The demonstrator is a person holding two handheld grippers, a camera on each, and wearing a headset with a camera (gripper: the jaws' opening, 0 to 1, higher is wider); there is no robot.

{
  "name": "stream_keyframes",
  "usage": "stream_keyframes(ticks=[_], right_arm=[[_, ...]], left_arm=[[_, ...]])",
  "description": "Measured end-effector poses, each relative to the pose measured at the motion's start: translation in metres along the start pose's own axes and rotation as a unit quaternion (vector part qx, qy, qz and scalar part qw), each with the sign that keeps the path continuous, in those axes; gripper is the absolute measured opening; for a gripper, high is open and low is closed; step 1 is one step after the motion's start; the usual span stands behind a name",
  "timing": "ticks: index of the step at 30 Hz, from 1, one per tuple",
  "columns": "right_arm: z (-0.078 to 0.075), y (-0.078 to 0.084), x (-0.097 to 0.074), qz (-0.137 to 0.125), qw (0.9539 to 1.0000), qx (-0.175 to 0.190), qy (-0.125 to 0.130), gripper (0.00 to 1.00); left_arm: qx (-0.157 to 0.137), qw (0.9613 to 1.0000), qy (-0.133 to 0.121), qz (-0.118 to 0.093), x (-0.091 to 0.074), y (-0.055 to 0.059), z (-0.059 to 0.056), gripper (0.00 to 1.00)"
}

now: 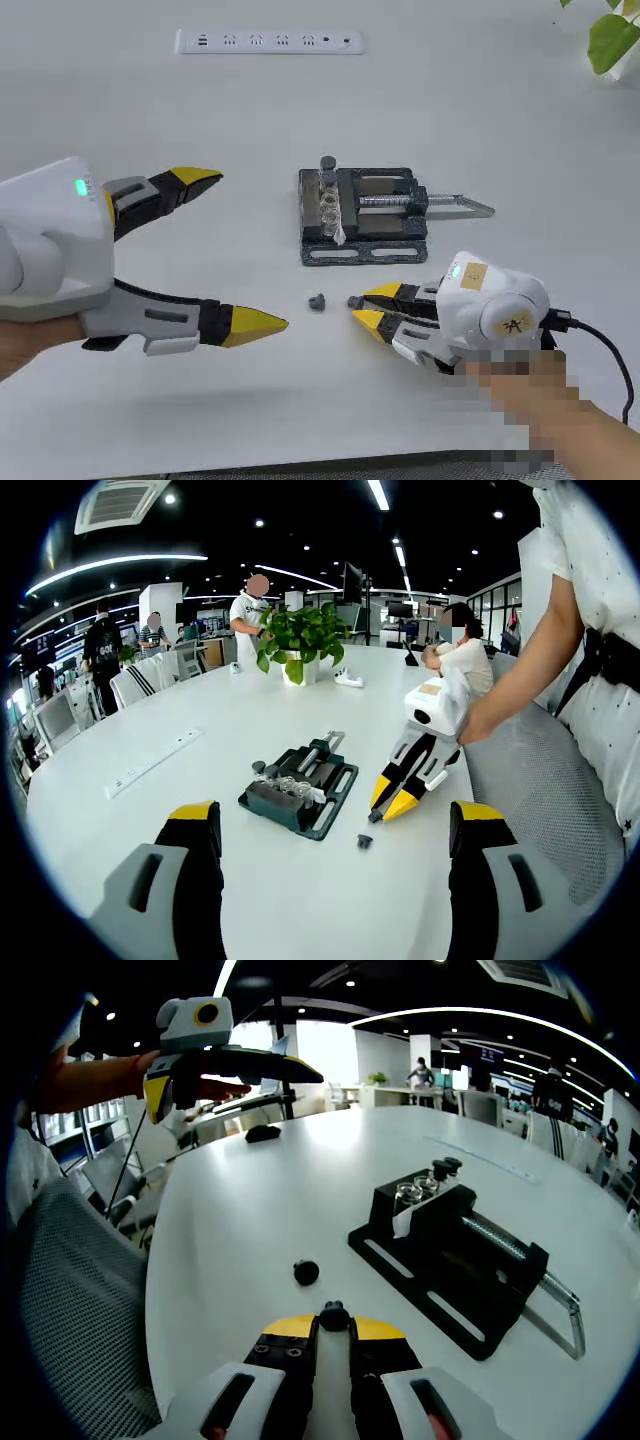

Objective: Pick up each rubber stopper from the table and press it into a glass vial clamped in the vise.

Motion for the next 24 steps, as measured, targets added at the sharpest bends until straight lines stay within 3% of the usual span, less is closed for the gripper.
stream_keyframes(ticks=[19, 24], right_arm=[[0.001, -0.001, -0.004, -0.004, 0.9999, -0.011, -0.012, 0.07], [0.000, -0.015, -0.018, -0.025, 0.9991, -0.027, -0.023, 0.07]], left_arm=[[0.001, 1.0000, 0.006, -0.001, 0.003, 0.000, -0.002, 0.91], [0.004, 0.9999, 0.011, -0.002, 0.004, -0.002, -0.005, 0.88]])
Point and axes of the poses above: the centre of the closed fingertips' face, and the gripper's own axes: x roughly forward along the fingers, z roughly to its left, y roughly out of its underside, the point moved 3 cm from there along -x, roughly backward along the fingers, and after that the axes turned 4 degrees about x, right-handed, at the moved point
